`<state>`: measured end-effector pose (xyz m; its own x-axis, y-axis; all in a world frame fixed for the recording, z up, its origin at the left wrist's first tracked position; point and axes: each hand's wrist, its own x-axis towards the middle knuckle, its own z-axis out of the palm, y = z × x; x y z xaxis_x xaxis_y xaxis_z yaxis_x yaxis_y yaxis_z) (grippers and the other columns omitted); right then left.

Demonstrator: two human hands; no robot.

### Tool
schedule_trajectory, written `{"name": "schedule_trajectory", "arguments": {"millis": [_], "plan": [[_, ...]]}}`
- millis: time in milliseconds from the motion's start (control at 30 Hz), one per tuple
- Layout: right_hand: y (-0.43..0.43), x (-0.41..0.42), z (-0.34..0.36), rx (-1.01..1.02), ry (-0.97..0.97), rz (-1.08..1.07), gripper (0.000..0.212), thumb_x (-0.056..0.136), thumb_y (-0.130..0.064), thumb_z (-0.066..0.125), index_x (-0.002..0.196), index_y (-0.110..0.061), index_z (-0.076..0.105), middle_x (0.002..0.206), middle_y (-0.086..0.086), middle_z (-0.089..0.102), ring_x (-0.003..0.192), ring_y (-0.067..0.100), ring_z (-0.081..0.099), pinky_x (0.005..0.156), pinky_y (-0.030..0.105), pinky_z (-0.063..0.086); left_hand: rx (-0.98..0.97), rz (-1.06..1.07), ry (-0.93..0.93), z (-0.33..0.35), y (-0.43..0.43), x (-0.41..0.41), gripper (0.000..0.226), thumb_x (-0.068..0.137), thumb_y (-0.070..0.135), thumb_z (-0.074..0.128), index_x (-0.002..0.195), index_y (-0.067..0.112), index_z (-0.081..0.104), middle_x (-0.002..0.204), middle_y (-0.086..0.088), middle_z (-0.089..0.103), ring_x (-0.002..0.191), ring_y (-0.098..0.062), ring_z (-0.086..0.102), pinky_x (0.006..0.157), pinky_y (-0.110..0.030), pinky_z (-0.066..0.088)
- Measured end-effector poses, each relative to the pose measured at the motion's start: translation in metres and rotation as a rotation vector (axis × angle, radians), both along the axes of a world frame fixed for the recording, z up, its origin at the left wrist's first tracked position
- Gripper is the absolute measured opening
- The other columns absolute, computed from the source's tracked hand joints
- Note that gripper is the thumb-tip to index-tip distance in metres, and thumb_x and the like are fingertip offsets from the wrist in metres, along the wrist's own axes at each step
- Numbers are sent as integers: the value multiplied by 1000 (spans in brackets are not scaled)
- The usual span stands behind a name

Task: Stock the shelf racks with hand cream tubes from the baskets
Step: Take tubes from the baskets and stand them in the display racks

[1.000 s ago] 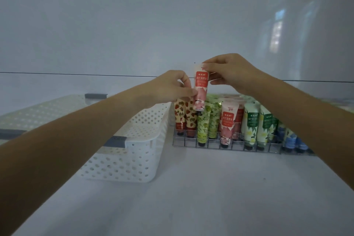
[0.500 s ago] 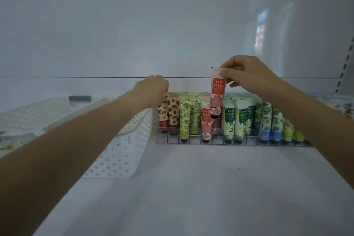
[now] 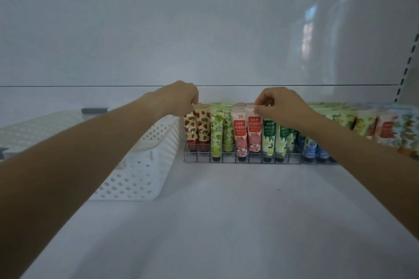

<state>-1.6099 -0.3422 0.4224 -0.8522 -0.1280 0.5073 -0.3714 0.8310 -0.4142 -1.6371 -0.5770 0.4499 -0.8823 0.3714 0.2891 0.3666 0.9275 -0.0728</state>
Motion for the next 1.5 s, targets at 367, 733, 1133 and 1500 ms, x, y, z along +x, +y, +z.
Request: {"name": "schedule_trajectory", "arguments": {"millis": [367, 733, 1133, 1500], "plan": [[3, -3, 3, 308, 14, -57, 17, 89, -19, 57, 102, -16, 67, 119, 13, 46, 70, 16, 47, 67, 26, 37, 22, -122, 75, 3, 17, 12, 27, 93, 11, 43, 115, 15, 58, 120, -2, 57, 109, -19, 53, 88, -34, 46], [-26, 1, 33, 323, 129, 63, 22, 90, -21, 54, 111, -18, 62, 100, 1, 47, 85, 12, 43, 76, 25, 31, 25, -129, 121, 19, -9, 19, 24, 94, 19, 42, 110, 17, 60, 113, -1, 61, 102, -19, 55, 84, -35, 45], [-197, -8, 42, 527, 52, 418, 33, 94, -38, 46, 125, -27, 53, 118, -5, 55, 98, 7, 48, 83, 22, 34, -9, 190, 97, 27, -179, 8, 30, 95, 37, 41, 120, 26, 52, 117, 3, 59, 102, -19, 50, 84, -34, 38], [-333, -28, 22, 671, -233, 535, 30, 92, -43, 47, 116, -30, 60, 111, -13, 62, 99, 3, 57, 81, 15, 42, -122, -50, -199, -2, -303, -34, 16, 89, 28, 56, 104, 25, 60, 95, 14, 60, 73, 4, 53, 64, -8, 35]]}}
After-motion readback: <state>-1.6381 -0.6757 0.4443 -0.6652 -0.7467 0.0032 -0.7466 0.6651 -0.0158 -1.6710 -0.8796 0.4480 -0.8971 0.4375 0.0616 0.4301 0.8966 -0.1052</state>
